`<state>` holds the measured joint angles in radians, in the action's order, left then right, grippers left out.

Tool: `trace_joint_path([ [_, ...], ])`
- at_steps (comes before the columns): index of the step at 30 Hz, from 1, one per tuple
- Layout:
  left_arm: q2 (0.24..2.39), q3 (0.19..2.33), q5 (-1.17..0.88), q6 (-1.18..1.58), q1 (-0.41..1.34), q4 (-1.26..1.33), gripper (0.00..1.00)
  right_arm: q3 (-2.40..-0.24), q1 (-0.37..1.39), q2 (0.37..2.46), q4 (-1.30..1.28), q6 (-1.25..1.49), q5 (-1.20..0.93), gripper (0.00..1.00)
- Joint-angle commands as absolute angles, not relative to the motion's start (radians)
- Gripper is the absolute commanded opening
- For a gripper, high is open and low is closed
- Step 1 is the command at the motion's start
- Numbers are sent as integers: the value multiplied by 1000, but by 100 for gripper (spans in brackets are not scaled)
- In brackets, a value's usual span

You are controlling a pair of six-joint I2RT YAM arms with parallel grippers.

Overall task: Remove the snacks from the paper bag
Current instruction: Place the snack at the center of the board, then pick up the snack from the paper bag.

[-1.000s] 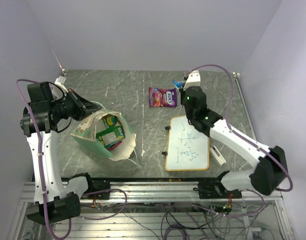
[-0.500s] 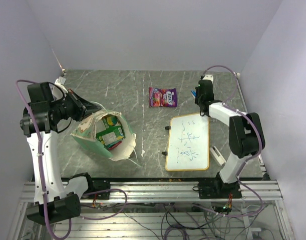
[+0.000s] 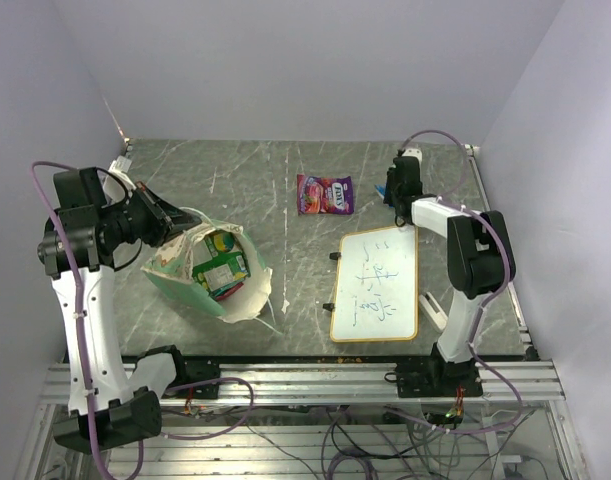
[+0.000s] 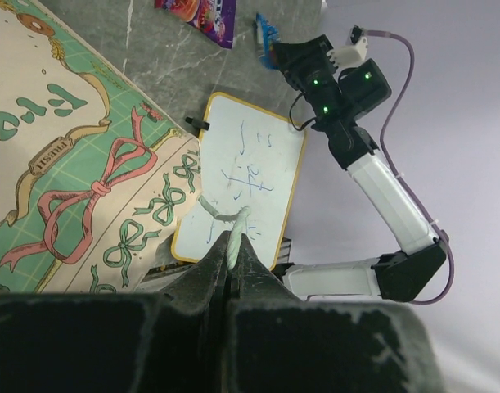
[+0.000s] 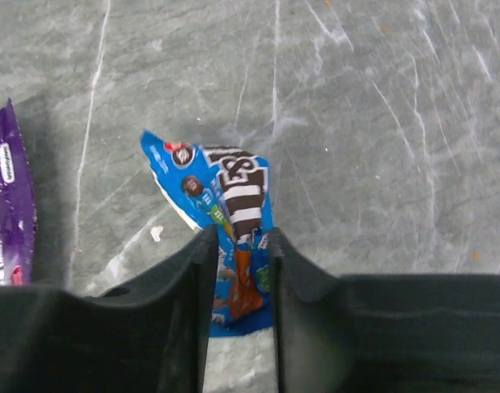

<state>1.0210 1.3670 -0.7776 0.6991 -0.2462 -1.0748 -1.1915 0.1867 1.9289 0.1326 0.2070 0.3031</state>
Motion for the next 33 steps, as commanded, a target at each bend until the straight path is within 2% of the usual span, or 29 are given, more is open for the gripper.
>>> trace_joint_path([
  [1, 970, 1331, -775, 735, -252, -1033, 7, -1277, 178, 1942, 68, 221, 258, 40],
  [4, 975, 1337, -781, 731, -253, -1034, 7, -1299, 179, 1858, 9, 243, 225, 52],
  [11, 1005, 1393, -782, 698, -252, -1036, 7, -1267, 215, 1668, -103, 326, 88, 56],
  [16, 1001, 1367, -809, 714, -251, -1009, 7, -1179, 373, 1544, -91, 422, -40, 56],
  [20, 998, 1344, -823, 729, -249, -993, 7, -1139, 582, 1477, -79, 463, -91, 56],
  [25, 991, 1316, -830, 743, -241, -981, 7, -1009, 880, 1379, 100, 260, -127, 58],
  [30, 993, 1325, -822, 734, -238, -996, 7, -964, 1031, 1384, 229, -57, -274, 54],
  [33, 988, 1319, -822, 733, -235, -997, 7, -980, 1096, 1436, 207, -337, -332, 53],
])
